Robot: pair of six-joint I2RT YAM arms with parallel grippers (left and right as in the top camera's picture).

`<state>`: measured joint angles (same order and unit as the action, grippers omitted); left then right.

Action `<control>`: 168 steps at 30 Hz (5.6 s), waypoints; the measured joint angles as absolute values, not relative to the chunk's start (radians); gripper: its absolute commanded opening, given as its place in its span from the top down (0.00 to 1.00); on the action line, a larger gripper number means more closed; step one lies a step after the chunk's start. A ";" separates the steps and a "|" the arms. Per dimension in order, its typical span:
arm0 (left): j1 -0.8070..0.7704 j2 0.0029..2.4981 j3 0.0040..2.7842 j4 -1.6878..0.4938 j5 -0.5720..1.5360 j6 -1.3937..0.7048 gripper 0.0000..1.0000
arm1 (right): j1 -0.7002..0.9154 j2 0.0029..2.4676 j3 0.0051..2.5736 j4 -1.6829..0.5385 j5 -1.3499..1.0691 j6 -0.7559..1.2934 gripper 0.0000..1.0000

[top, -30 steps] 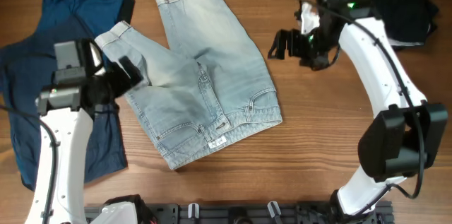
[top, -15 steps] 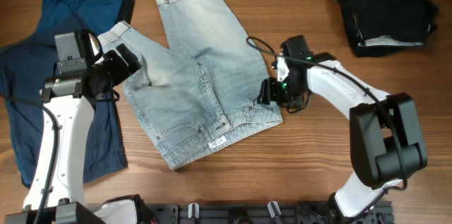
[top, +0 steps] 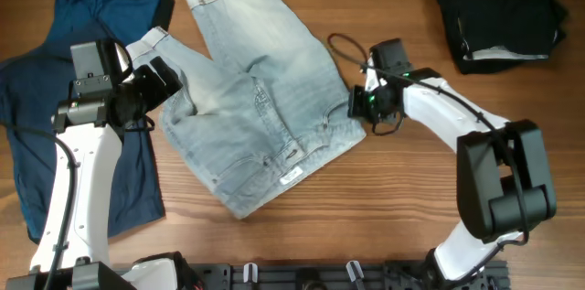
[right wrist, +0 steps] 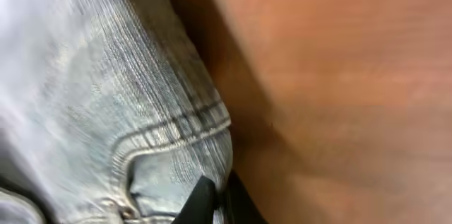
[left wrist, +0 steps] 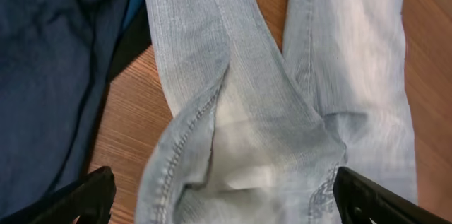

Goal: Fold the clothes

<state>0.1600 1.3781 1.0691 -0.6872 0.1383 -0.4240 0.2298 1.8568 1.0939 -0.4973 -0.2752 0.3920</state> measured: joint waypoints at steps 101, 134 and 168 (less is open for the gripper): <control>0.010 1.715 1.082 -0.234 0.217 0.096 0.82 | -0.023 1.780 1.409 -0.709 -0.363 0.177 0.01; 0.008 1.839 1.081 -0.512 0.140 0.035 0.96 | -0.023 1.780 1.296 -0.945 -0.358 0.223 0.01; 0.014 1.782 1.007 -0.546 0.037 -0.239 0.37 | -0.023 1.780 1.106 -0.648 -0.175 0.151 0.03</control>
